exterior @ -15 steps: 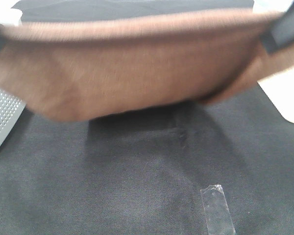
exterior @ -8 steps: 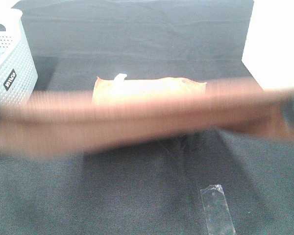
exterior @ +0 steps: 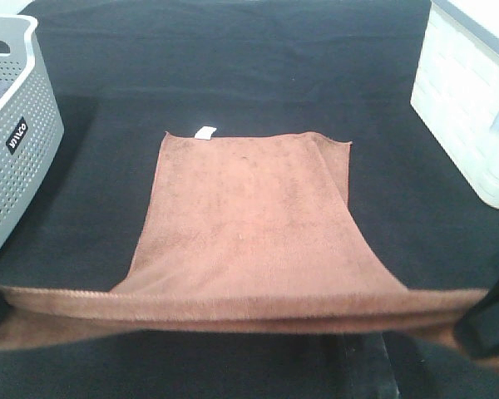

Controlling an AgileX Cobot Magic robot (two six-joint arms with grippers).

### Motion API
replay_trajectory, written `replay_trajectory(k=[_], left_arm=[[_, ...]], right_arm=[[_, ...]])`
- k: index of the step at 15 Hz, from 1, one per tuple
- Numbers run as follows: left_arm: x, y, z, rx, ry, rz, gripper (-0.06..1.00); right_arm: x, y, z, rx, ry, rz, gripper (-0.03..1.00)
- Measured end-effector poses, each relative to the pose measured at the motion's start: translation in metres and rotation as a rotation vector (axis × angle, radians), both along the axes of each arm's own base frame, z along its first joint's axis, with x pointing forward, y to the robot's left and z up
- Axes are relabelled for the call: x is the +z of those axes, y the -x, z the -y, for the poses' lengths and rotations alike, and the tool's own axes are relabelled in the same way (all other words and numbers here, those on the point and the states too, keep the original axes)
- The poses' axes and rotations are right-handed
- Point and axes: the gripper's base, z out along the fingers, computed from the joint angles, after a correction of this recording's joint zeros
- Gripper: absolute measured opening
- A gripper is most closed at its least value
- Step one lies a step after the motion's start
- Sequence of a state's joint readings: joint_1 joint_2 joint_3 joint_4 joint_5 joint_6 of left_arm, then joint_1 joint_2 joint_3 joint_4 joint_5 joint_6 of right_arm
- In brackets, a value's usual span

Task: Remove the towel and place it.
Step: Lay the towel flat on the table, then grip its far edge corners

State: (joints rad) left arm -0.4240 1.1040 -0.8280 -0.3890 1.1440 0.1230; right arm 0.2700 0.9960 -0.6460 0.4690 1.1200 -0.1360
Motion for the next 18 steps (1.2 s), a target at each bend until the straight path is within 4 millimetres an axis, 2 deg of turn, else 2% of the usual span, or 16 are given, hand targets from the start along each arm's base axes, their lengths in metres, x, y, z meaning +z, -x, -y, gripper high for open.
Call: replay_trajectory(k=[2, 3, 7, 11, 14, 18], left_arm=[[-0.018, -0.013, 0.007, -0.001, -0.035, -0.089, 0.00], [-0.018, -0.013, 0.007, -0.001, -0.035, -0.089, 0.00], [-0.045, -0.019, 0.027, -0.077, -0.109, -0.197, 0.00], [-0.061, -0.012, 0.047, -0.132, -0.177, -0.255, 0.00], [-0.071, -0.005, 0.058, -0.186, -0.219, -0.301, 0.00], [-0.091, -0.004, 0.067, -0.205, -0.282, -0.386, 0.00]], right_arm=[[-0.018, -0.010, -0.001, 0.005, 0.043, -0.066, 0.00], [-0.018, -0.010, -0.001, 0.005, 0.043, -0.066, 0.00], [-0.039, -0.024, 0.000, 0.020, 0.123, -0.153, 0.00], [-0.040, -0.022, 0.003, 0.041, 0.148, -0.187, 0.00], [-0.041, -0.013, 0.005, 0.085, 0.148, -0.267, 0.00], [-0.061, -0.003, 0.004, 0.102, 0.130, -0.385, 0.00]])
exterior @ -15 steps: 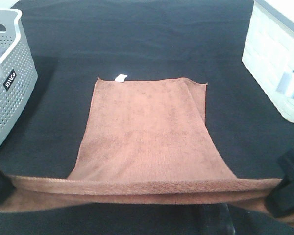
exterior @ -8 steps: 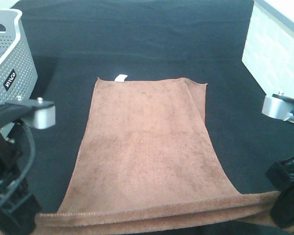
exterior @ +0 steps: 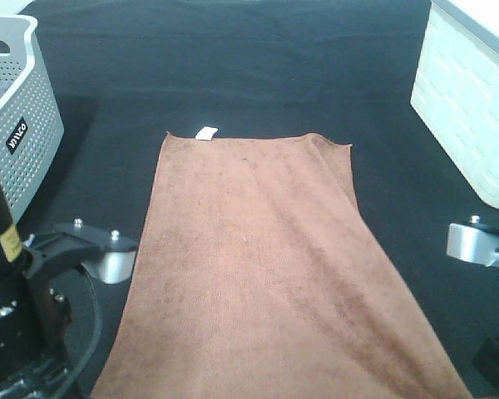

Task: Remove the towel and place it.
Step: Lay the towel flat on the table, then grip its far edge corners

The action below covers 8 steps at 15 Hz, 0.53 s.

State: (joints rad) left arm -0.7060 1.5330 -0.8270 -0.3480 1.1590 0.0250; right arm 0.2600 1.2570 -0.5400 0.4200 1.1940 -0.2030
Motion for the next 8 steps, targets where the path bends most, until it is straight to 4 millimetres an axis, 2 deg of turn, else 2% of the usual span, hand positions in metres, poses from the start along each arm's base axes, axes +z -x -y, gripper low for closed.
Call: replay_trajectory(k=[8], left_arm=[[-0.024, -0.003, 0.007, -0.011, -0.040, -0.107, 0.00]], right_arm=[[-0.041, -0.016, -0.004, -0.011, 0.054, -0.216, 0.00]])
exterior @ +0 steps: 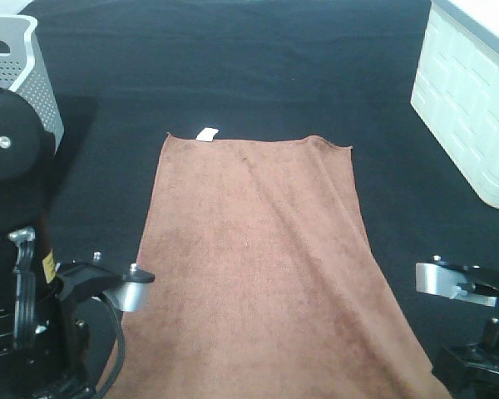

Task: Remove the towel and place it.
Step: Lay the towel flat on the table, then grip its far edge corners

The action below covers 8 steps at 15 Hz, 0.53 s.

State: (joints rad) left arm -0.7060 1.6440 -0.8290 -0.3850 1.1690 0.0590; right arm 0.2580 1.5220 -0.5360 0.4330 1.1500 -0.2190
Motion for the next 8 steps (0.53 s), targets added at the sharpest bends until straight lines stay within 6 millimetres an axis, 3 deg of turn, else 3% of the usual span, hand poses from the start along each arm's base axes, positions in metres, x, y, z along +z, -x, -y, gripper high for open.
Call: replay_trajectory(k=[5, 8], left_arm=[[-0.011, 0.000, 0.006, 0.005, 0.010, -0.059, 0.00], [-0.021, 0.001, 0.022, -0.044, 0.001, -0.075, 0.00]], right_arm=[[-0.018, -0.008, -0.003, -0.004, -0.010, -0.010, 0.00], [-0.027, -0.011, -0.003, -0.008, -0.003, -0.020, 0.00]])
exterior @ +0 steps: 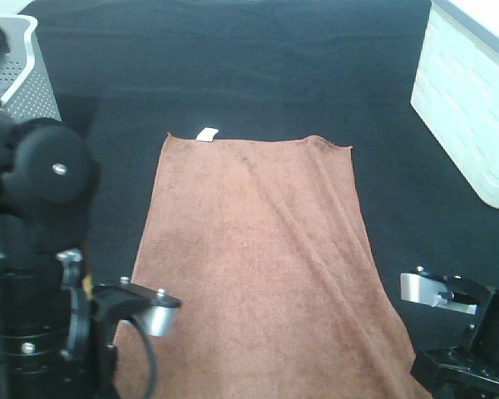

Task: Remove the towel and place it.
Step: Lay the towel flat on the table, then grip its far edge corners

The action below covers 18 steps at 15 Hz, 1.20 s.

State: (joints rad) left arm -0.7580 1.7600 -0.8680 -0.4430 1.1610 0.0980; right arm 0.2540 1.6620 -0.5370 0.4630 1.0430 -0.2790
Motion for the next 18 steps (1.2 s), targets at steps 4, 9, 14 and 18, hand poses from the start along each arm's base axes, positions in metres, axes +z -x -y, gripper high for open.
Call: replay_trajectory(k=[4, 9, 14, 18], left_arm=[[0.001, -0.007, 0.018, -0.026, 0.030, 0.029, 0.00], [0.004, -0.007, 0.024, 0.045, 0.052, 0.003, 0.28], [0.010, -0.004, 0.029, 0.106, 0.093, -0.031, 0.74], [0.034, -0.018, 0.038, 0.049, 0.167, 0.064, 0.74]], right_arm=[[-0.002, -0.001, -0.002, -0.003, -0.021, 0.007, 0.00], [-0.001, -0.002, -0.003, -0.008, -0.046, 0.011, 0.39], [-0.001, -0.002, -0.003, -0.015, -0.042, 0.008, 0.65], [0.014, -0.006, -0.003, -0.020, -0.049, 0.126, 0.66]])
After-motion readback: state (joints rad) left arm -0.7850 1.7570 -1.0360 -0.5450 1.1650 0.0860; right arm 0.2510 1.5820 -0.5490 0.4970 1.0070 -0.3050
